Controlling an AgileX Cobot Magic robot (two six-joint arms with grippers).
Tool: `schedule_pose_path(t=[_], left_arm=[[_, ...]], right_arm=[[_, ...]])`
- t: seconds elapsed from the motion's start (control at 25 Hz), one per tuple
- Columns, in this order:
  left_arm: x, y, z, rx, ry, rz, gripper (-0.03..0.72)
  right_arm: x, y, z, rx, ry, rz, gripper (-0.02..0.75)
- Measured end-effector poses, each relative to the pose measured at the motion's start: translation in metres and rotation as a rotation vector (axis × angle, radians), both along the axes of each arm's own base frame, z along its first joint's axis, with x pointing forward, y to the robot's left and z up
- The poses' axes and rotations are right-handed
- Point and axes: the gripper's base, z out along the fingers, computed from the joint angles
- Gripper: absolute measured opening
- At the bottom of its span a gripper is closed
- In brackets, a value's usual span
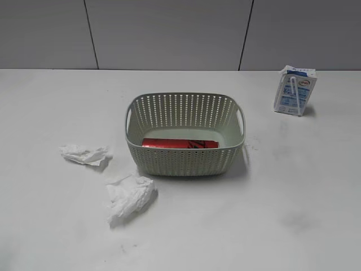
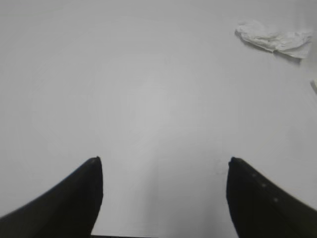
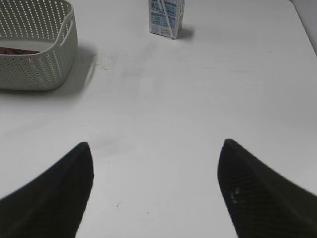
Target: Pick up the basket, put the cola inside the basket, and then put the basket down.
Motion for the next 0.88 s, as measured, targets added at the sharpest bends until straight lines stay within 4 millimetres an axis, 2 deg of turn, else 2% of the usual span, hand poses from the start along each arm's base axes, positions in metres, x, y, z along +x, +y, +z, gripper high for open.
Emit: schedule_pose_path(t=[0.16,0.44,0.88], left_arm=[[-0.036,-0.001,-0.010,0.004,-0.112,0.001,0.581],[-0.081,-0.003,-0.014,0.012,-0.291,-0.002,0.577],[-0.116,-0.004,-0.027,0.028,-0.521,0.006,0.560]], right_arm=[[0.000,0.001,0.000,0.007,0.000,0.003,0.592],[0.000,0.008,0.001,0.094,-0.002,0.047,0.592],[-0.001,0.012,0.003,0.148,-0.007,0.072,0.591]])
